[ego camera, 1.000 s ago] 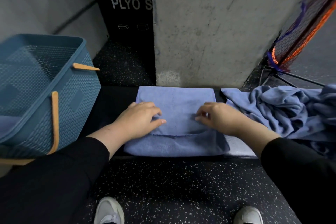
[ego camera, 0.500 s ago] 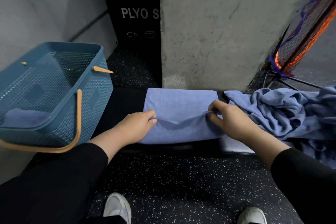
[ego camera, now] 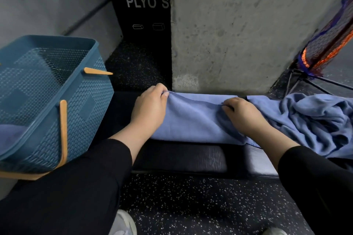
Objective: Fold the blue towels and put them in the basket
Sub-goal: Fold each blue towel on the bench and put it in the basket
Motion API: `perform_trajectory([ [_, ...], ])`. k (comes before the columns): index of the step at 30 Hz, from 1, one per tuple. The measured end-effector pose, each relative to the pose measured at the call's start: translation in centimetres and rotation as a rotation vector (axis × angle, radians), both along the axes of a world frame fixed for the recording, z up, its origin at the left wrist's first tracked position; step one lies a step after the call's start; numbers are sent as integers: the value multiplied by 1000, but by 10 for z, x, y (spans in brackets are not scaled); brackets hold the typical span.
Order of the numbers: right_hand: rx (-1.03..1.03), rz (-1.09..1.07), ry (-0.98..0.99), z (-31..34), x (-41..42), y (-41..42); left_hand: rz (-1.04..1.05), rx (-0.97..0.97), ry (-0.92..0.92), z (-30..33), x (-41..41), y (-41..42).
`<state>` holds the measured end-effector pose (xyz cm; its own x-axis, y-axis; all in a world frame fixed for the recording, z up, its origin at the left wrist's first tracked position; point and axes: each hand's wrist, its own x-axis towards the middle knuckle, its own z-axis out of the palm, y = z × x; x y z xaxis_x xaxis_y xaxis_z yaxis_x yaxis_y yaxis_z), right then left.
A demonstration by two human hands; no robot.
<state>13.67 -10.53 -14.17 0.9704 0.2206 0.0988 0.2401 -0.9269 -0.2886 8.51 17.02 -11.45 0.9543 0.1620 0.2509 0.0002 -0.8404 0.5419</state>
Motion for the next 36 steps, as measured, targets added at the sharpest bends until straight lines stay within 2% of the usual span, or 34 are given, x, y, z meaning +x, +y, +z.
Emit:
perform_trajectory([
  [3, 27, 77, -60, -2, 2, 1, -47, 176, 139, -22, 10, 1],
  [6, -48, 191, -172, 5, -1, 5, -67, 264, 233, -29, 11, 2],
  [14, -86, 219, 21, 7, -34, 2, -174, 356, 330, -12, -21, 10],
  [22, -212, 305, 210, 35, -88, -2, -335, 388, 532, 4, -65, 18],
  [27, -12, 375, 104, 36, -96, -11, -299, 440, 358, 14, -80, 18],
  [32, 74, 233, 139, 43, -88, -13, -266, 311, 461, 16, -70, 25],
  [36, 247, 101, 77, 61, -77, -7, -231, 243, 478, 20, -52, 25],
])
